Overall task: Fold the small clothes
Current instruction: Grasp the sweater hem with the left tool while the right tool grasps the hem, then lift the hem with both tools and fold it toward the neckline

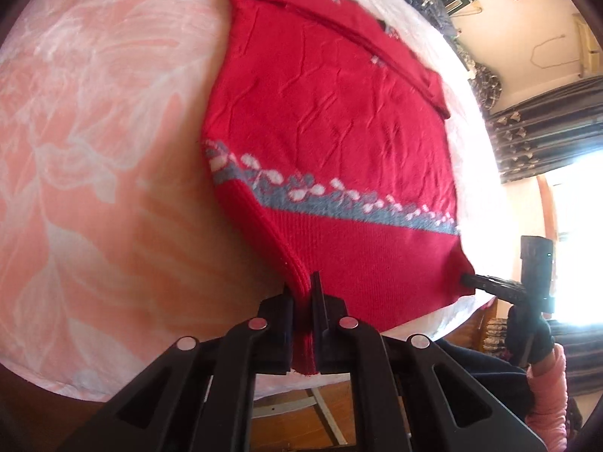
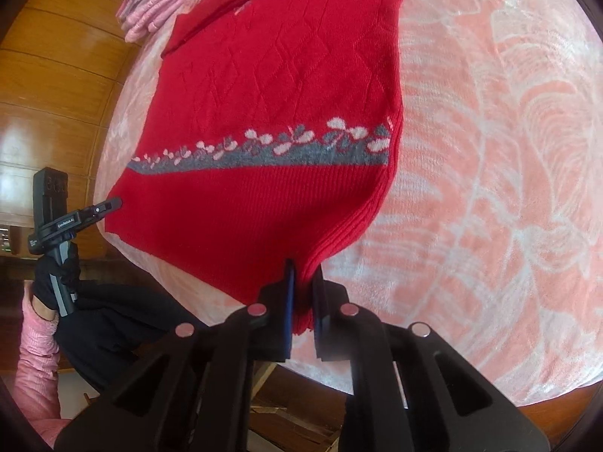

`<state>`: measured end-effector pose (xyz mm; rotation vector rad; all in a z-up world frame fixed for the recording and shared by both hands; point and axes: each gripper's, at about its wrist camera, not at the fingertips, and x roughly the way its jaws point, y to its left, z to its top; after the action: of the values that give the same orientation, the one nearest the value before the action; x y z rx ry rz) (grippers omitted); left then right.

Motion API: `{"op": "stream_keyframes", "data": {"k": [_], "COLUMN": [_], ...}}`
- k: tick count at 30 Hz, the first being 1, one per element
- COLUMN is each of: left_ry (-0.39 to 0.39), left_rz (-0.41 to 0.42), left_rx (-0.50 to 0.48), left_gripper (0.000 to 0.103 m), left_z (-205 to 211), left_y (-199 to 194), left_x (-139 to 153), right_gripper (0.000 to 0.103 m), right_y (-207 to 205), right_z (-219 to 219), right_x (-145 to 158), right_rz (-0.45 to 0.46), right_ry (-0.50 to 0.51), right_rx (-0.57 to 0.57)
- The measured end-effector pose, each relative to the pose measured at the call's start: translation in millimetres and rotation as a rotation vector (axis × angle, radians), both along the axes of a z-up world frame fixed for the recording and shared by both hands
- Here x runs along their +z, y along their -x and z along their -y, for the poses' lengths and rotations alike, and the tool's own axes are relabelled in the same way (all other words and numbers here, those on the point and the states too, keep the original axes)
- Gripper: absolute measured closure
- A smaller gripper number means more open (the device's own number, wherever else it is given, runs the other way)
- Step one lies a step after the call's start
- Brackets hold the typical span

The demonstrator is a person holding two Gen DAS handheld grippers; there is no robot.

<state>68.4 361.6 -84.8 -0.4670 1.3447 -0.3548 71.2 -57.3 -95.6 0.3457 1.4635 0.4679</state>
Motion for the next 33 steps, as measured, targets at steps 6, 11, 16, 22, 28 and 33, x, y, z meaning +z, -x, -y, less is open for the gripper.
{"op": "stream_keyframes", "data": {"k": [6,11,16,22,28,33], "left_ry": [0.087,0.07,0.046,0.01,0.083,0.216], "left_rz": [0.176,0.247,0.268,0.267,0.214,0.148], "left_rx": [0.085,0.131,0.16,0.162,0.231,0.277], "left_gripper": [0.096,0.096,0.096,0.096,0.094,0.092], "left_z": [-12,-16,-17,-11,-23,-43], "left_y": [-23,-63,-117,-176,-235,-263], "left_x": [47,64,58,27,-17,-46], "right_gripper": [0.097,0.097,0.097,0.097,0.097,0.095], "right_y": [-30,-71,-128,-202,-256,-278], "right_z": [29,45,44,40,48,58], "right_x": [50,68,54,23,-7,-31], "right_rz": [0.114,0.158,0.144,0.117,0.086,0.063], "right_ry": [-0.13,-0.136,-0.083,-0.058,-0.087,-0.125], "right_rx": [-0.15,-0.241,-0.296,-0.328,-0.368,-0.384]}}
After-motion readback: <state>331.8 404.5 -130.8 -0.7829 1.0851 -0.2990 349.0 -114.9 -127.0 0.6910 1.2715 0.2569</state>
